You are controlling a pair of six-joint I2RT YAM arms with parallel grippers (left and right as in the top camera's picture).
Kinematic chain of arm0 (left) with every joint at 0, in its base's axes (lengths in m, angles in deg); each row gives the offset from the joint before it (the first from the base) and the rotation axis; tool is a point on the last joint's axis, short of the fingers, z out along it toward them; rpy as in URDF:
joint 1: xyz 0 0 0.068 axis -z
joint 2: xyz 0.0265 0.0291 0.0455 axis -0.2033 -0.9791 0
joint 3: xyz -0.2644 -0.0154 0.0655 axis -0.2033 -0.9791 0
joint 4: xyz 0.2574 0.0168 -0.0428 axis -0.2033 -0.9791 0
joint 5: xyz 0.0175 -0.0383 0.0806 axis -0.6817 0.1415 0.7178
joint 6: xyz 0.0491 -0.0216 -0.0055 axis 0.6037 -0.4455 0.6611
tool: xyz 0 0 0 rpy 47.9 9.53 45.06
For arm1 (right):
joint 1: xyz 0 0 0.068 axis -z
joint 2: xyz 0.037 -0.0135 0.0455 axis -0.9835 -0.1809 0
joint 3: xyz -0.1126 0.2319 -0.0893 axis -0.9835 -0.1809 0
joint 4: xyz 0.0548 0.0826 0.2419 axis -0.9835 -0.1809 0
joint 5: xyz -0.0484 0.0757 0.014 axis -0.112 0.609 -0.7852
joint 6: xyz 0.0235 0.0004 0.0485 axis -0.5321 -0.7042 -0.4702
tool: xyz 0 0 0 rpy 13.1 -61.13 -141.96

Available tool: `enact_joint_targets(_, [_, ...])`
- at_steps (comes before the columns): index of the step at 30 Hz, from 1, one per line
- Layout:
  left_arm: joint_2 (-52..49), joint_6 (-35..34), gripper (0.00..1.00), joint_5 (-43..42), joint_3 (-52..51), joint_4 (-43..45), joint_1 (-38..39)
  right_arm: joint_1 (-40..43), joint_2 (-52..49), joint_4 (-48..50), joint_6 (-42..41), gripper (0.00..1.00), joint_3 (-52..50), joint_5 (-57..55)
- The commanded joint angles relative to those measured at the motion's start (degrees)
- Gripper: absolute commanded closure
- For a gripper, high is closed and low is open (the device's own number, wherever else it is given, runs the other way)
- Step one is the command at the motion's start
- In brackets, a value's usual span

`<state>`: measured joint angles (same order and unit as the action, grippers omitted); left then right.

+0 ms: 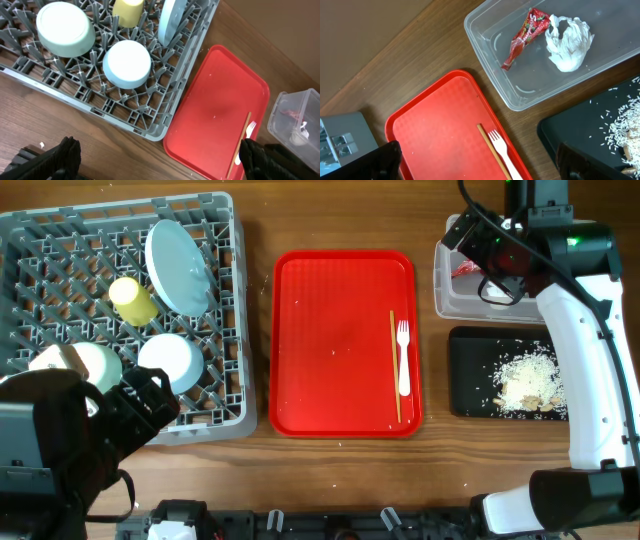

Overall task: Sort waste into correct bins and load items into the dishwasher rack
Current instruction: 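Reach the right gripper to the red tray and grasp the chopstick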

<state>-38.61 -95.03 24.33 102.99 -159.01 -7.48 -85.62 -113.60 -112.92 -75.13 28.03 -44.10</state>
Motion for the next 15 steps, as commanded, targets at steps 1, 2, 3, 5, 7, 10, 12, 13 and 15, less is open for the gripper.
enact_joint_targets(1, [-0.24, -0.48, 0.00, -0.70, -0.07, -0.28, -0.39, 0.07, -0.48, 0.15, 0.26, 0.00, -0.09, -1.20])
enact_joint_targets(2, [-0.24, -0.48, 0.00, -0.70, -0.07, -0.28, -0.39, 0.07, -0.48, 0.17, 0.26, 0.00, -0.09, -1.20])
enact_joint_targets(3, [-0.22, -0.48, 0.00, -0.70, -0.07, -0.28, -0.39, 0.07, -0.48, 0.17, 0.24, 0.00, -0.09, -1.20])
enact_joint_targets(5, [-0.24, -0.46, 0.00, -0.68, -0.07, -0.68, -0.39, 0.07, -0.48, 0.17, 0.24, 0.00, -0.09, -1.20])
enact_joint_targets(7, [-0.24, -0.48, 0.00, -0.68, -0.07, -0.68, -0.39, 0.07, -0.48, 0.15, 0.26, 0.00, -0.09, -1.20])
enact_joint_targets(10, [-0.24, -0.48, 0.00, -0.68, -0.07, -0.81, -0.39, 0.07, -0.46, 0.15, 0.24, 0.00, -0.09, -1.20])
enact_joint_targets(12, [-0.24, -0.48, 0.00, -0.68, -0.07, -1.20, -0.39, 0.07, -0.48, 0.17, 0.26, 0.00, -0.09, -1.20])
enact_joint_targets(13, [-0.24, -0.48, 0.00, -0.68, -0.07, -1.79, -0.39, 0.07, -0.48, 0.17, 0.24, 0.00, -0.09, -1.20])
enact_joint_targets(15, [-0.24, -0.48, 0.00, -0.68, -0.07, -2.71, -0.39, 0.07, -0.48, 0.17, 0.24, 0.00, -0.09, -1.20])
